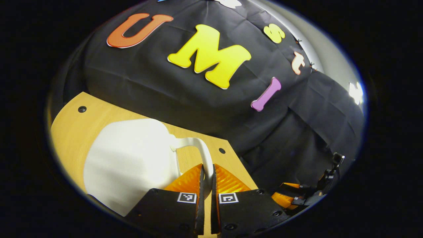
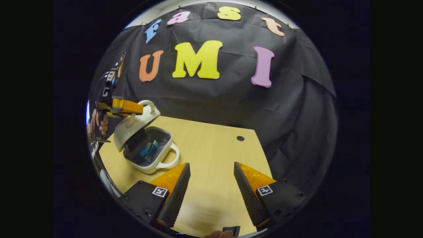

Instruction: First open the suitcase, pack the skin care products into it, and then close the suitcase.

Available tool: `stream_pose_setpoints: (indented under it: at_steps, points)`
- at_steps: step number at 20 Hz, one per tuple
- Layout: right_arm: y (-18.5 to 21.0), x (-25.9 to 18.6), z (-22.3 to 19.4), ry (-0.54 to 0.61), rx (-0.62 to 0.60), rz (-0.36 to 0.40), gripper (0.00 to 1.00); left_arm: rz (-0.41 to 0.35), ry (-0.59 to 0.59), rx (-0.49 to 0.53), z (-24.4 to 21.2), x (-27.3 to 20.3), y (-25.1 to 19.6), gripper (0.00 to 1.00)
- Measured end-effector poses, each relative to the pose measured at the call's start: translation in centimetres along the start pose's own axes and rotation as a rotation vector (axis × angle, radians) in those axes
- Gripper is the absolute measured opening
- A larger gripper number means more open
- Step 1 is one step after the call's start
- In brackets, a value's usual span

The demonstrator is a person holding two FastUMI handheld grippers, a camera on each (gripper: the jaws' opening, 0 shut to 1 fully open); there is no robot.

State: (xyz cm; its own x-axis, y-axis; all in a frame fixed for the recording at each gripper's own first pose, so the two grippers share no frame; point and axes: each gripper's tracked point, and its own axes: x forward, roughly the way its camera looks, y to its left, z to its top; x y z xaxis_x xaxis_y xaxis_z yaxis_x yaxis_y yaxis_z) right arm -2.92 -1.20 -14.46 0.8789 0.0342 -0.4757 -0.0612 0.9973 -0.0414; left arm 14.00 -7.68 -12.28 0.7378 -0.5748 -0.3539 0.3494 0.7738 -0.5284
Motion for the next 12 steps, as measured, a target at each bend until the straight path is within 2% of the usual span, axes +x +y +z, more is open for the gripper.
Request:
stream_pose_setpoints:
  at_steps: [5, 10, 12]
  points:
    - [-3.2, -1.1, -0.5, 0.020, 0.027, -0.056, 0.79, 0.002, 0.111, 0.037, -5.1, 3.5, -0.5, 0.10]
    - [-5.5, -1.7, -1.0, 0.044, 0.053, -0.088, 0.79, 0.049, 0.178, 0.096, -9.0, 5.2, -0.3, 0.11]
    - [-5.9, -1.6, -0.7, 0.047, 0.061, -0.090, 0.79, 0.079, 0.190, 0.089, -9.9, 6.1, -0.1, 0.10]
